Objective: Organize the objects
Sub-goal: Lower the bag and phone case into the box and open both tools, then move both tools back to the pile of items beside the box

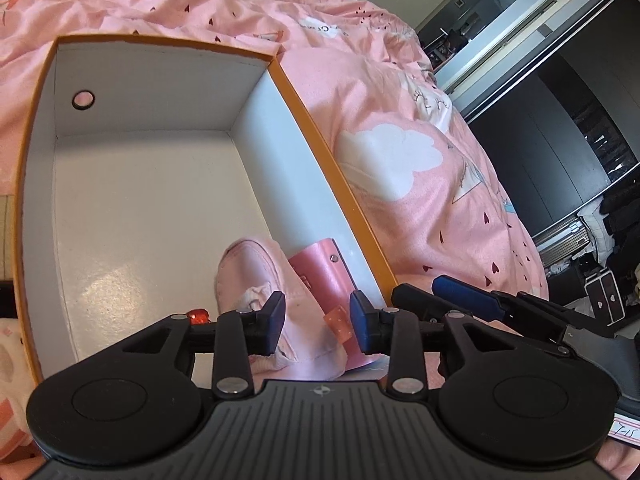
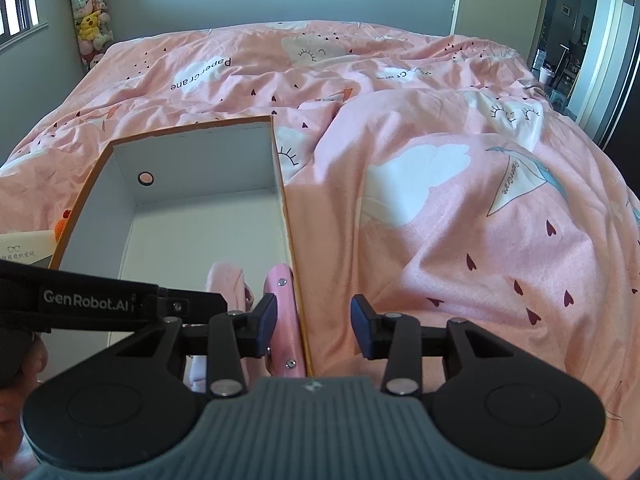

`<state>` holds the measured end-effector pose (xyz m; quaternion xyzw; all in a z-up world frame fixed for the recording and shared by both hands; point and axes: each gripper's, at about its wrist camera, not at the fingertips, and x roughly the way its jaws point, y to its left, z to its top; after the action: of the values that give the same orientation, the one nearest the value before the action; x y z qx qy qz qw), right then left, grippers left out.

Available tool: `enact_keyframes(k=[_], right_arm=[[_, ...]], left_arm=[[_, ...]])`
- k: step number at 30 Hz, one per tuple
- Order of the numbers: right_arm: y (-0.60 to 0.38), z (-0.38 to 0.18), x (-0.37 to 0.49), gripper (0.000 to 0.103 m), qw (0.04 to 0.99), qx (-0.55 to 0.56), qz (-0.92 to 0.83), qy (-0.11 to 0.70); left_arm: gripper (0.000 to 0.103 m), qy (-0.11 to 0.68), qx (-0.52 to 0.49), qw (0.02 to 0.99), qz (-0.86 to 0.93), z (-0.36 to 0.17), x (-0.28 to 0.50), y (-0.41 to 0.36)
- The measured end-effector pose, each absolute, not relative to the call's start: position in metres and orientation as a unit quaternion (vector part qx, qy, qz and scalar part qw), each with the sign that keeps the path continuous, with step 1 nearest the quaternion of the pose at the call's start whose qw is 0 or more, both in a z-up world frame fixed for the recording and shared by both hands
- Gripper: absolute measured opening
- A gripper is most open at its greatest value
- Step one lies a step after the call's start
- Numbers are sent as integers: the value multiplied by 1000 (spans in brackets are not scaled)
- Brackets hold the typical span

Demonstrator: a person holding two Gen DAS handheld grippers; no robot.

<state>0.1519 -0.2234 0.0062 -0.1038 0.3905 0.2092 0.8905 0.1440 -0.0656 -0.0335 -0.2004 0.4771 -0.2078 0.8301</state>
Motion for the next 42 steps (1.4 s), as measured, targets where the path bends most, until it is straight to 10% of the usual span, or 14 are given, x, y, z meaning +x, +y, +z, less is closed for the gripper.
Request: enact_keyframes(k=[25,42], right_arm=[[-159,29,105,70,864,-54,371,336],[-78,20,75,47,810,-158,461,327]], left_arm=[[45,427,-114,894,-75,40,88,2],[47,554,-52,830,34,10,76,82]])
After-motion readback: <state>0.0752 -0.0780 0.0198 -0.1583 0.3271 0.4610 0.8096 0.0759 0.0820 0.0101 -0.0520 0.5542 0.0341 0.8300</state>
